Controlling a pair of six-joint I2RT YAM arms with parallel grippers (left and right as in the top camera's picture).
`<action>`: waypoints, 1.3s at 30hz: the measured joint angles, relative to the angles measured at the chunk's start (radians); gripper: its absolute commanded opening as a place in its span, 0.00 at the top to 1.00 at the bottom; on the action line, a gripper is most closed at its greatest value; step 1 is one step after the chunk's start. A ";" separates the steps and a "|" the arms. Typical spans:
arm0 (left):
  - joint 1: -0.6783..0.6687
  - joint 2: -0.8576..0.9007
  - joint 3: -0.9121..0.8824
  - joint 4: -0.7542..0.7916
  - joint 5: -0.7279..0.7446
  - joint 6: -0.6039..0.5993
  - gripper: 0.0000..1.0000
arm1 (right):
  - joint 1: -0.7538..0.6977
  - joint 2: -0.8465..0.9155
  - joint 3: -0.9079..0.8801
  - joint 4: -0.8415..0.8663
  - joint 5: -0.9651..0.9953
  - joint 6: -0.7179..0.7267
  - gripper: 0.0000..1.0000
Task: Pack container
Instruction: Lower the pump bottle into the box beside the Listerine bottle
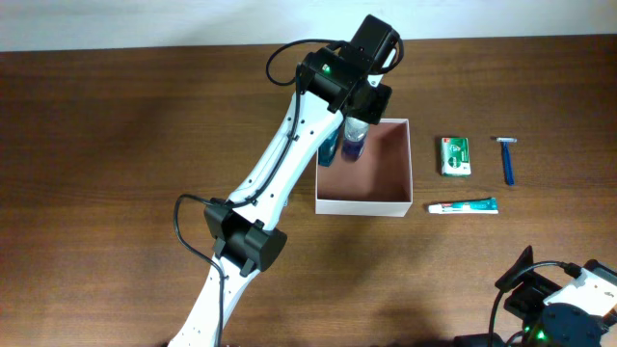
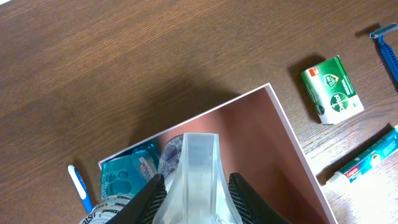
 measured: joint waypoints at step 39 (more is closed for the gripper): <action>0.000 0.055 0.000 -0.007 0.000 0.000 0.66 | 0.000 0.000 0.000 0.000 0.000 0.000 0.01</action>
